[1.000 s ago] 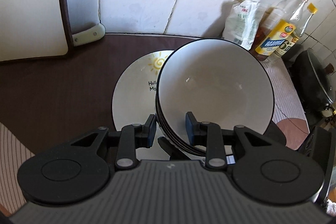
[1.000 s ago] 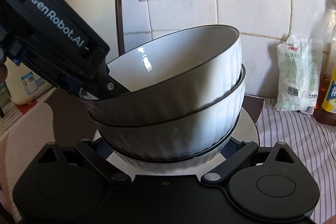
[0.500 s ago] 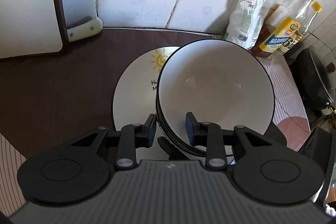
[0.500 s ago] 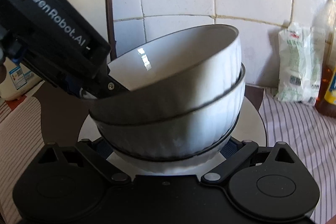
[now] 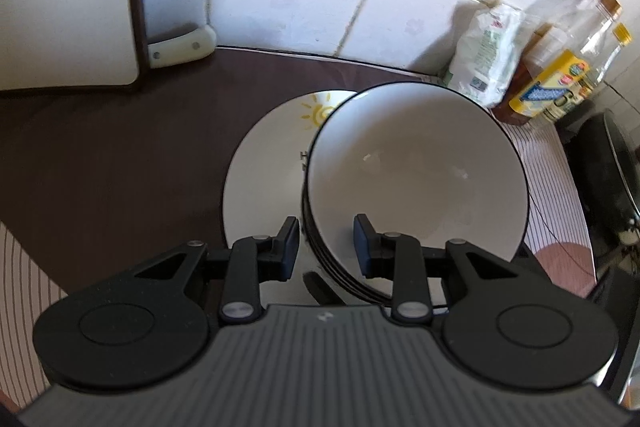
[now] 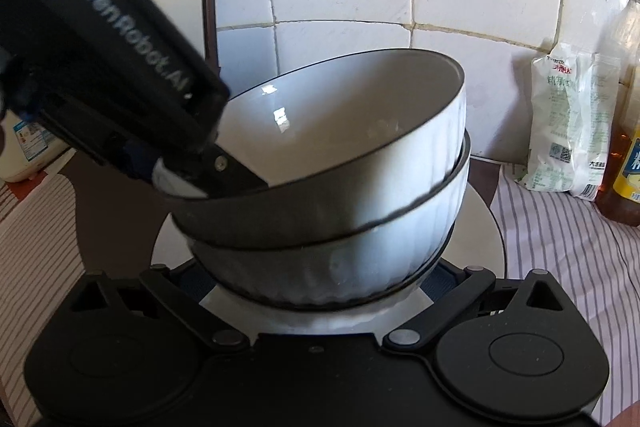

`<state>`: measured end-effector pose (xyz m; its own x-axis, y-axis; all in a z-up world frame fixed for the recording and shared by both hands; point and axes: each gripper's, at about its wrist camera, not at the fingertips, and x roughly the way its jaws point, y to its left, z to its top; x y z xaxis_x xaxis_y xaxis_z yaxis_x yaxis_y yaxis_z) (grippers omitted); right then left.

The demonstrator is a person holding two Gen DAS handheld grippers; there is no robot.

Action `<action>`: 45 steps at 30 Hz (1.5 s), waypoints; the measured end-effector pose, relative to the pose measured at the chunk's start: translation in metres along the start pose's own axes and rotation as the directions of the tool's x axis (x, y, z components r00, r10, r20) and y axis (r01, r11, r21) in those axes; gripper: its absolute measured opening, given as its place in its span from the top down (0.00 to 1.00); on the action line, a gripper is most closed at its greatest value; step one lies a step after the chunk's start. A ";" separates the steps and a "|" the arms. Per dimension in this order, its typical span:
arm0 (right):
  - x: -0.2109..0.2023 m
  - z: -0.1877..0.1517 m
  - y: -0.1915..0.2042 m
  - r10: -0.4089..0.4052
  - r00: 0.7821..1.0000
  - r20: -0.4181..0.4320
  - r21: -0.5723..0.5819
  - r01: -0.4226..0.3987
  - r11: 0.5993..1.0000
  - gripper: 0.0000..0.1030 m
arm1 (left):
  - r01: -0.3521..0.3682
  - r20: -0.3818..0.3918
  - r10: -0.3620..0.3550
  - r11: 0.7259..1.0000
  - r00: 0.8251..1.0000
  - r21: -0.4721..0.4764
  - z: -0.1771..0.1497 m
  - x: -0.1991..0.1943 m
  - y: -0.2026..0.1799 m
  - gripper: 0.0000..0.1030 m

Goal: Organize plates and bowls

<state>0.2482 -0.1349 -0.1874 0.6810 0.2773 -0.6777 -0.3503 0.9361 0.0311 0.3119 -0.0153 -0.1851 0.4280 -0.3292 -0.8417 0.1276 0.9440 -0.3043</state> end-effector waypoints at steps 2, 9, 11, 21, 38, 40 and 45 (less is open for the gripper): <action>-0.004 -0.003 0.000 -0.007 1.000 0.008 -0.014 0.007 1.000 0.01 | -0.009 0.014 0.010 1.000 1.000 -0.017 -0.001 -0.004 0.002 0.70; -0.035 -0.011 -0.005 -0.005 1.000 0.017 -0.063 0.006 0.998 0.00 | 0.037 0.120 -0.027 0.996 0.992 -0.083 -0.005 -0.032 0.003 0.60; -0.049 -0.011 -0.011 0.022 1.000 0.021 -0.065 -0.020 0.998 0.01 | 0.027 0.139 -0.015 0.996 0.990 -0.086 -0.008 -0.042 -0.002 0.60; -0.118 0.009 -0.044 0.084 0.996 0.042 0.039 -0.085 0.996 0.01 | -0.131 0.218 0.128 0.991 0.967 -0.001 -0.034 -0.119 -0.054 0.56; -0.206 0.034 -0.081 0.065 0.997 0.043 0.117 -0.069 0.991 0.01 | -0.180 0.266 0.179 0.983 0.947 -0.019 -0.073 -0.206 -0.100 0.48; -0.212 0.034 -0.080 0.049 0.998 0.036 0.108 -0.053 0.993 0.01 | -0.191 0.253 0.189 0.982 0.949 -0.017 -0.075 -0.207 -0.102 0.48; -0.223 0.033 -0.079 0.015 1.000 0.004 0.155 -0.016 0.988 0.01 | -0.190 0.221 0.190 0.982 0.957 -0.018 -0.081 -0.213 -0.104 0.48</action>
<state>0.1452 -0.2640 -0.0142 0.6783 0.2925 -0.6741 -0.2573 0.9538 0.1550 0.1346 -0.0451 -0.0101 0.6316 -0.1308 -0.7642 0.0272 0.9888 -0.1468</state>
